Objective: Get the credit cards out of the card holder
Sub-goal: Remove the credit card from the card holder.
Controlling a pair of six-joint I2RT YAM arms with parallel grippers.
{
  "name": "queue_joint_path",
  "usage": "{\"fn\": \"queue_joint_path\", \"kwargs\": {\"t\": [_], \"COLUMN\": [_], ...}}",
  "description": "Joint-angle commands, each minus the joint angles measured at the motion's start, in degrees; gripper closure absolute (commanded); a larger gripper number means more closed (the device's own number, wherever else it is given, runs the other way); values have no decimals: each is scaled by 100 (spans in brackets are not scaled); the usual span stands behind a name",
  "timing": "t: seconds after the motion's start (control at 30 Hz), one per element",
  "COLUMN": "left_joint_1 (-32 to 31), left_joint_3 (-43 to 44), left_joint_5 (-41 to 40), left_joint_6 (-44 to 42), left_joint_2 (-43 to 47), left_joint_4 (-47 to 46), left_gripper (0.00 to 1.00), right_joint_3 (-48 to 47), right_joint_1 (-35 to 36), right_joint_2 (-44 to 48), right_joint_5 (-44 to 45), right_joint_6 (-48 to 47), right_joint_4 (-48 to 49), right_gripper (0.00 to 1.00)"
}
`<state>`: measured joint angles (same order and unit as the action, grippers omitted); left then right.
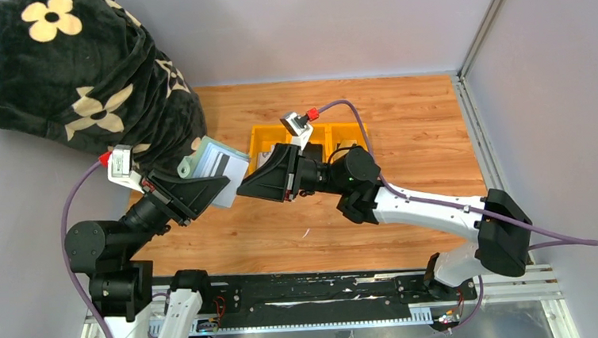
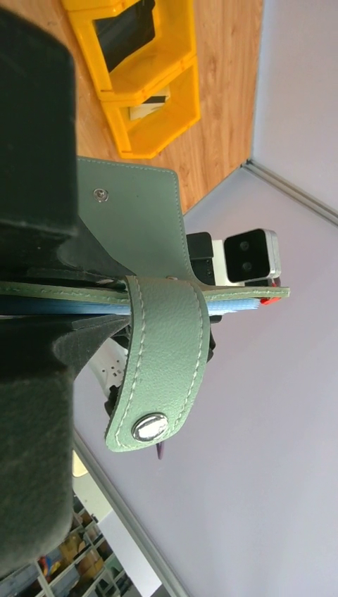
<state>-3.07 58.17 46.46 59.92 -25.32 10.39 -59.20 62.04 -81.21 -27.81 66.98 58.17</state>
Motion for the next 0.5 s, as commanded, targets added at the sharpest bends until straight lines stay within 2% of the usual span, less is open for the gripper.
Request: {"fn": "queue_joint_path", "kwargs": {"t": [0.0,0.1,0.17,0.33,0.47], "left_joint_1": [-1,-1,-1,-1,4], "left_joint_3": [23,33,23,-9,-22], "left_joint_5": [185,157,152,156,171], "left_joint_6": [-226,-336,-368,-421,-508], "left_joint_2": [124,141,141,175,201], "left_joint_4": [104,187,225,245,374], "left_gripper": [84,84,84,83,83], "right_joint_3": [-245,-191,-174,-283,-479], "right_joint_1": [-79,-79,-78,-93,-104], "right_joint_2": [-59,17,62,-20,-192], "right_joint_5": [-52,-119,-132,-180,-312], "right_joint_6": [143,113,73,68,188], "right_joint_4": [389,423,399,355,517], "right_gripper": [63,56,56,72,72]}}
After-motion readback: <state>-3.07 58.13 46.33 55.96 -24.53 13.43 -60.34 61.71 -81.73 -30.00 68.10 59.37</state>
